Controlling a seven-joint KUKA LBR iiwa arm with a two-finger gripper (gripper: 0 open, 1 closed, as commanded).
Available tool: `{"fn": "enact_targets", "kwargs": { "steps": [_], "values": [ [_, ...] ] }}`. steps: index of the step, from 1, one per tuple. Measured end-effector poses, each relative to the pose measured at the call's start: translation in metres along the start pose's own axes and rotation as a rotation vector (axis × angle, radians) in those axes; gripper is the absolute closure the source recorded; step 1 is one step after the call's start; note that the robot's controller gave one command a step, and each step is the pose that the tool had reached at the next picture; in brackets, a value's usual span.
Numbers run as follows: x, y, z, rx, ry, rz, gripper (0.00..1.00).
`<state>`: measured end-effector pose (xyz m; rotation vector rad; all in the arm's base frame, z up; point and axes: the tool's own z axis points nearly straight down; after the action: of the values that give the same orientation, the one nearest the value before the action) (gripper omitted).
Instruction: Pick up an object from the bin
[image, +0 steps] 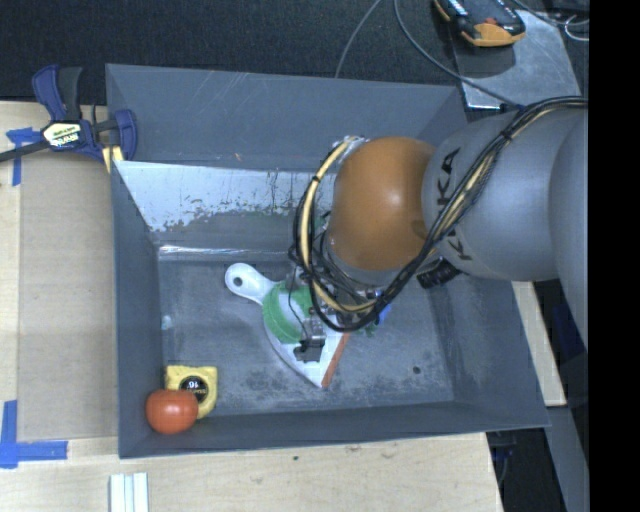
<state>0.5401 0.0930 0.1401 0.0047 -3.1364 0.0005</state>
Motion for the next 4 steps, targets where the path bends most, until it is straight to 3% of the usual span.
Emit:
{"fn": "enact_targets", "kwargs": {
  "steps": [1,2,3,4],
  "values": [
    [0.02,-0.02,0.009,0.001,0.0,-0.176,0.0],
    [-0.017,0.004,0.056,0.0,-0.002,-0.079,0.0],
    [-0.025,-0.028,0.069,0.0,-0.004,-0.207,0.0],
    [-0.082,-0.054,0.066,-0.002,0.002,-0.066,0.0]
  ]
}}
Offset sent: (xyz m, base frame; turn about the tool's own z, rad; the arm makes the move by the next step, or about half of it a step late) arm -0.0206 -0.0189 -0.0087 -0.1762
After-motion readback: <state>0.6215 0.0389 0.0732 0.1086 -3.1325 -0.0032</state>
